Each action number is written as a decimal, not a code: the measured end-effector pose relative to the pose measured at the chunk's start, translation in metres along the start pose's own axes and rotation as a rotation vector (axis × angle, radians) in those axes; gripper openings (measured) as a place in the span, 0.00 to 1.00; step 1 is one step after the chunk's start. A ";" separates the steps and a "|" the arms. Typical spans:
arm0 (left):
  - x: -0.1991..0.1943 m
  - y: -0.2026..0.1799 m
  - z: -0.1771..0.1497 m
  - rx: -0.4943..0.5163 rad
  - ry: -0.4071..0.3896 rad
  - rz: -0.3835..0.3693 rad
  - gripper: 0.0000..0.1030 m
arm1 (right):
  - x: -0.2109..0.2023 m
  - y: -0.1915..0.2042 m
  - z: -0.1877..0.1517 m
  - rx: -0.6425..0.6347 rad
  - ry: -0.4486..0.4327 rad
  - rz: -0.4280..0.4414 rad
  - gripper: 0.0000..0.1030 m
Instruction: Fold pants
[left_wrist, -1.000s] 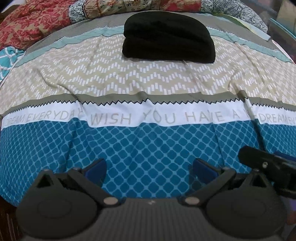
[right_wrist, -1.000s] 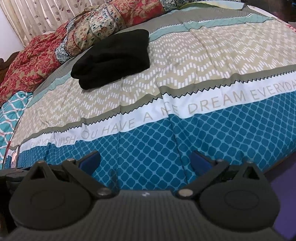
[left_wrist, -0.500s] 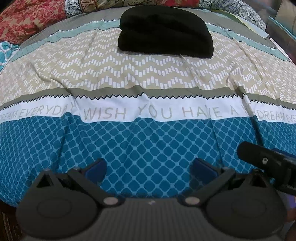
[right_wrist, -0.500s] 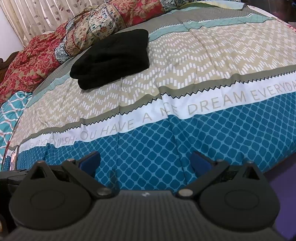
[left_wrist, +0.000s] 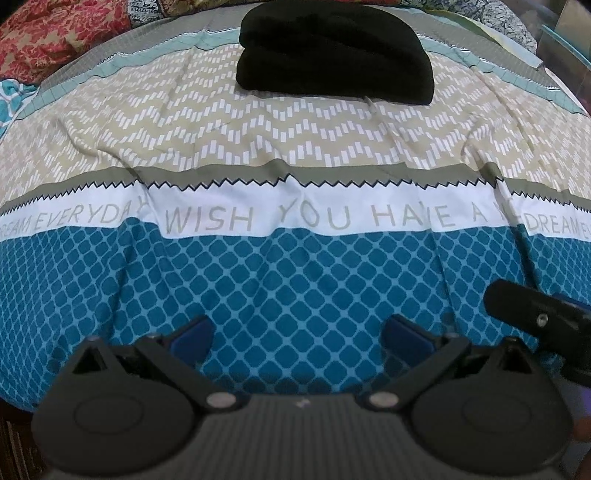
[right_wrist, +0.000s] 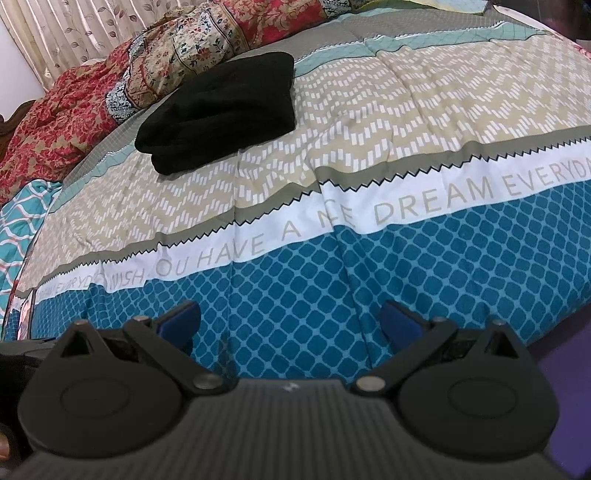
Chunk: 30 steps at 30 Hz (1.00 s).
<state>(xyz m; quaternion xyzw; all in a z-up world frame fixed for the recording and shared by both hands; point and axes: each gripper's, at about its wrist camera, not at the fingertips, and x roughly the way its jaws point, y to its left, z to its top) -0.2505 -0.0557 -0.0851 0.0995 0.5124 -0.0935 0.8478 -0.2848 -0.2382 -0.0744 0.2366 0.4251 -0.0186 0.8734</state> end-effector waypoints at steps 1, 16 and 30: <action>0.000 0.000 0.000 0.000 0.001 0.000 1.00 | 0.000 0.000 0.000 0.001 -0.001 0.000 1.00; 0.001 0.001 0.000 0.001 -0.001 0.001 1.00 | -0.002 0.001 0.000 -0.005 -0.009 -0.001 1.00; -0.036 0.002 -0.002 -0.019 -0.101 0.072 1.00 | -0.022 0.010 0.004 -0.034 -0.072 0.013 1.00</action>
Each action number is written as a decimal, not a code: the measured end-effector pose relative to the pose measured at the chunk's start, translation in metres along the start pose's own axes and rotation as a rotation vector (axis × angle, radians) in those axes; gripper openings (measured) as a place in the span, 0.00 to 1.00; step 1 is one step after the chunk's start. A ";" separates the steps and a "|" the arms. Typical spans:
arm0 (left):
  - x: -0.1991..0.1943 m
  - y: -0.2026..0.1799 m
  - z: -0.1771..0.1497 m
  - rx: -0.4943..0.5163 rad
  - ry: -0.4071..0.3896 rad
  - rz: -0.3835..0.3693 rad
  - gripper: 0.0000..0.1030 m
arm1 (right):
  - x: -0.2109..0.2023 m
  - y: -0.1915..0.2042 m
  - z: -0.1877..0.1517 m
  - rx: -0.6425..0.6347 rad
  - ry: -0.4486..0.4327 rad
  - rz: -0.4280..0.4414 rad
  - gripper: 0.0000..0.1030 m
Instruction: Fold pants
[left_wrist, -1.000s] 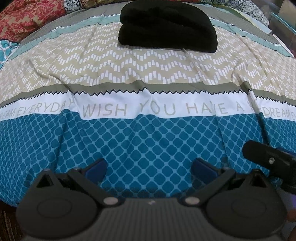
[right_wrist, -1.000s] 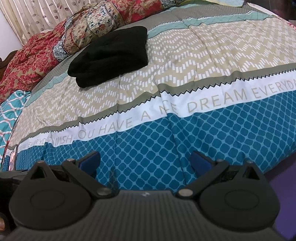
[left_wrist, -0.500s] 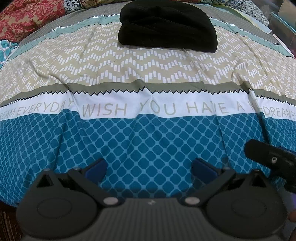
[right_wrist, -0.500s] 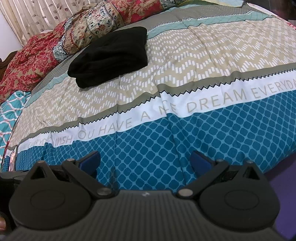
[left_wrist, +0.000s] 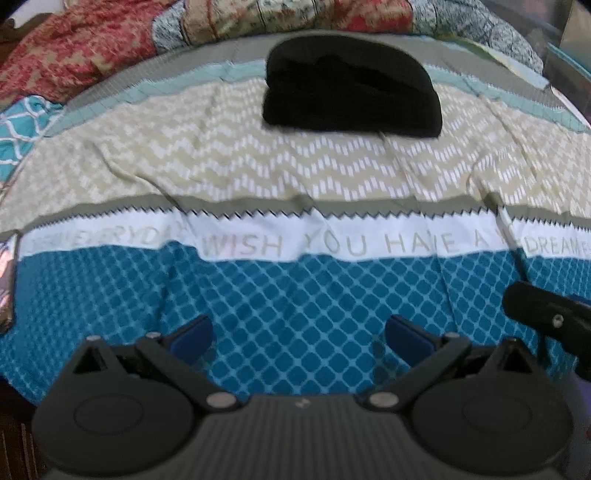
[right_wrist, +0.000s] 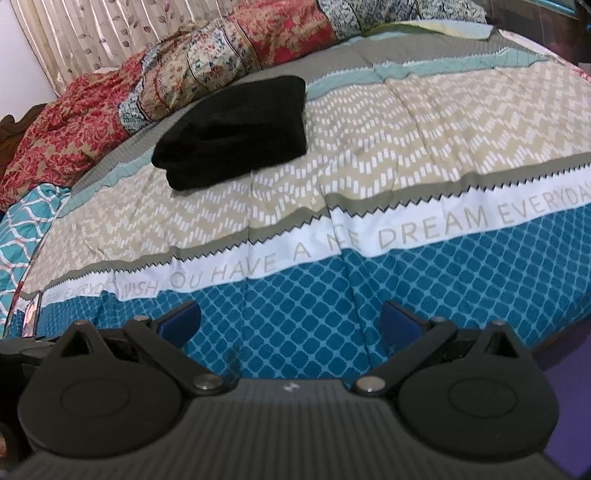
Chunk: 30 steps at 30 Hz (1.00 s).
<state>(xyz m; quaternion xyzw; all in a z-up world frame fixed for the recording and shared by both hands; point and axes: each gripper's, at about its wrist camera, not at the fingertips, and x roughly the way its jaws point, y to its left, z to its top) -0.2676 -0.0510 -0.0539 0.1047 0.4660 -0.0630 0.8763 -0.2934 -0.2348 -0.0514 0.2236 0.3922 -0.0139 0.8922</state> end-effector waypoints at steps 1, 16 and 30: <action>-0.003 0.001 0.001 -0.003 -0.010 0.003 1.00 | -0.002 0.000 0.001 0.003 -0.004 0.005 1.00; -0.037 0.000 0.005 -0.005 -0.113 0.044 1.00 | -0.033 0.013 0.012 -0.020 -0.100 0.052 1.00; -0.039 -0.001 0.002 0.002 -0.106 0.033 1.00 | -0.028 0.014 0.007 -0.014 -0.082 0.042 1.00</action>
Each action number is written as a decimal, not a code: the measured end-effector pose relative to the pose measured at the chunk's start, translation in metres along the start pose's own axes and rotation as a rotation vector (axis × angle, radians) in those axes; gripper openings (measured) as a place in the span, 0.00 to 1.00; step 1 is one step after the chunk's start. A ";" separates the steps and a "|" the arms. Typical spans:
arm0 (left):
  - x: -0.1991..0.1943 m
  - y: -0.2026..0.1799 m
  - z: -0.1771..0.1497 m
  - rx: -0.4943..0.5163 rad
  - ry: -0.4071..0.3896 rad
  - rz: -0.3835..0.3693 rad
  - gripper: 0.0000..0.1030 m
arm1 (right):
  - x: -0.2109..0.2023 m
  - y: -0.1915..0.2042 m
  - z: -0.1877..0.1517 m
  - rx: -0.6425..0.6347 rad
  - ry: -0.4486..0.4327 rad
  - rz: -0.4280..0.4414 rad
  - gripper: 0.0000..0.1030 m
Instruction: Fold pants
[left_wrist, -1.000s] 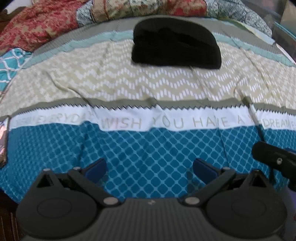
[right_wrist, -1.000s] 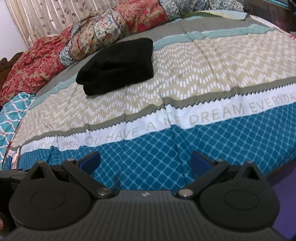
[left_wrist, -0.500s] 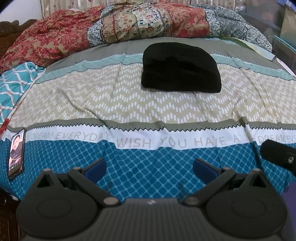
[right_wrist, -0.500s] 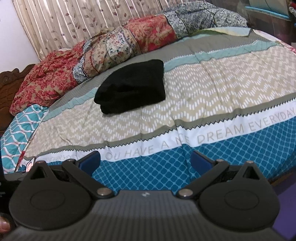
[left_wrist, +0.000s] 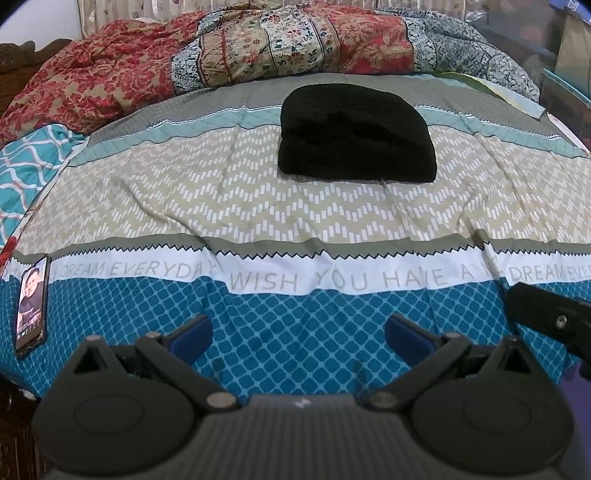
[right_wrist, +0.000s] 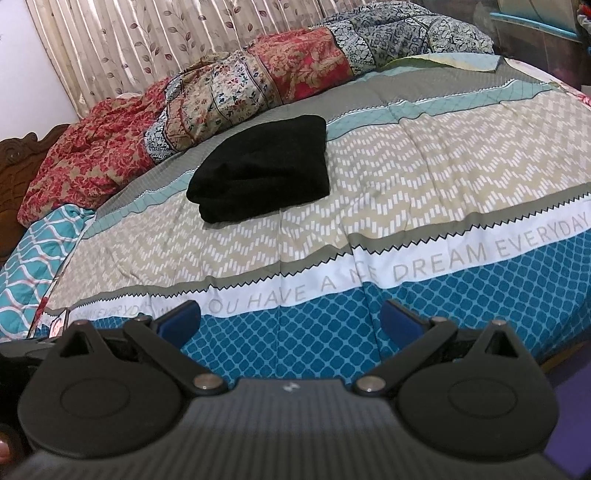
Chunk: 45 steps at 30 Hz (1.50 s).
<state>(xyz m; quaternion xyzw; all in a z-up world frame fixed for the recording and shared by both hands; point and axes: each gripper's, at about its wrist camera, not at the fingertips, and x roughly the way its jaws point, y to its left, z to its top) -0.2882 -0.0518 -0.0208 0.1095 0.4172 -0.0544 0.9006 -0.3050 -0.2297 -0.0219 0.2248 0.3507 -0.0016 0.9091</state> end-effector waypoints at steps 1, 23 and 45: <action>0.000 0.000 0.000 0.001 0.000 0.002 1.00 | 0.000 0.000 0.000 0.000 0.000 0.000 1.00; 0.000 0.003 0.000 0.009 -0.013 0.033 1.00 | -0.005 0.008 0.002 -0.035 -0.044 -0.008 1.00; 0.009 0.024 -0.001 -0.054 0.040 0.011 1.00 | -0.008 0.023 0.013 -0.076 -0.072 -0.011 1.00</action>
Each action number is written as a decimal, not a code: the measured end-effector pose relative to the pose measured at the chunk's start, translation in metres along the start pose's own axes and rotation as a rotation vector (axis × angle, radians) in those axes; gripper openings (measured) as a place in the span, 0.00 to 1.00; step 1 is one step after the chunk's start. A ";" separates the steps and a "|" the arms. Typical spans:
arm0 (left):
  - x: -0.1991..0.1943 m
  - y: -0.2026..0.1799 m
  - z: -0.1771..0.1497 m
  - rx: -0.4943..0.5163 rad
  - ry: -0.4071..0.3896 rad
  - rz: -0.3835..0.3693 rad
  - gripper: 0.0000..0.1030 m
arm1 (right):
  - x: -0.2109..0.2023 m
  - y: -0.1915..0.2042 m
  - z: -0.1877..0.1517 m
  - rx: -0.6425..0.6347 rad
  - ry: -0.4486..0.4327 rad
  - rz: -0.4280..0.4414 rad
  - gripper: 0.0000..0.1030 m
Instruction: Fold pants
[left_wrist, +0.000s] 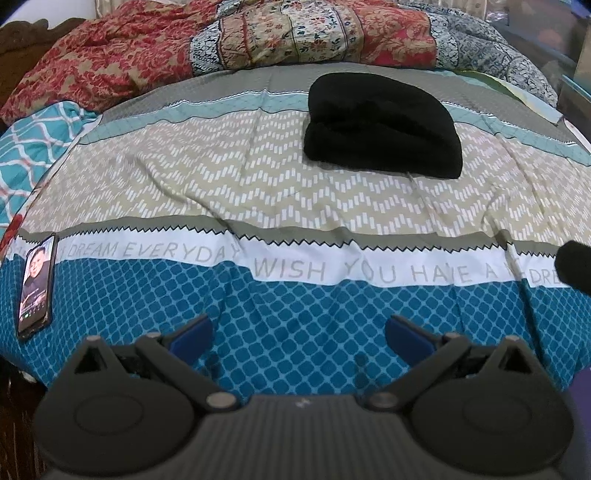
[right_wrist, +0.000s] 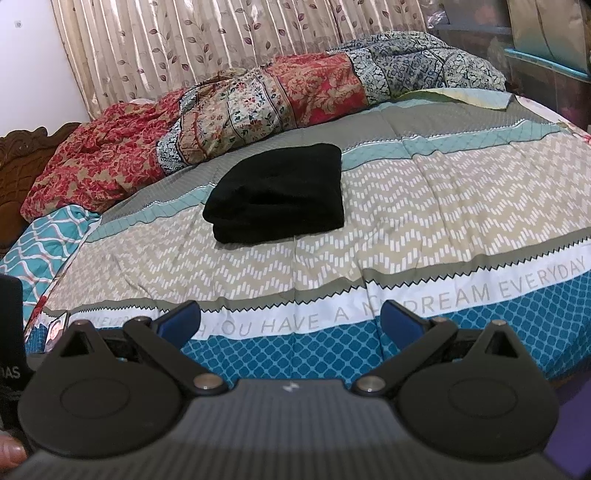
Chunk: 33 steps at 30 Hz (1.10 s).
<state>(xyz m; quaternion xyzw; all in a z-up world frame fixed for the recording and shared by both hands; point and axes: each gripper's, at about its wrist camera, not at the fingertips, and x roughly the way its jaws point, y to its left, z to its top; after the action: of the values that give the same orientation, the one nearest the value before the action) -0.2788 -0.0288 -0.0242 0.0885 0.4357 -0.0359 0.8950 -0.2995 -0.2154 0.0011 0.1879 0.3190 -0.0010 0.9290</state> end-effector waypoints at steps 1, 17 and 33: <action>0.000 0.001 0.000 -0.002 0.000 -0.001 1.00 | 0.000 0.000 0.001 -0.001 0.000 0.001 1.00; 0.003 0.015 -0.001 -0.027 -0.007 -0.001 1.00 | 0.003 0.009 0.005 -0.012 0.007 0.000 1.00; 0.001 0.031 0.000 -0.047 -0.036 0.070 1.00 | 0.003 0.016 0.006 -0.028 0.003 0.011 1.00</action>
<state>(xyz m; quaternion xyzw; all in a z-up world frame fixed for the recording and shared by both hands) -0.2735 0.0016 -0.0207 0.0821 0.4169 0.0042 0.9052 -0.2921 -0.2025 0.0090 0.1765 0.3193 0.0088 0.9310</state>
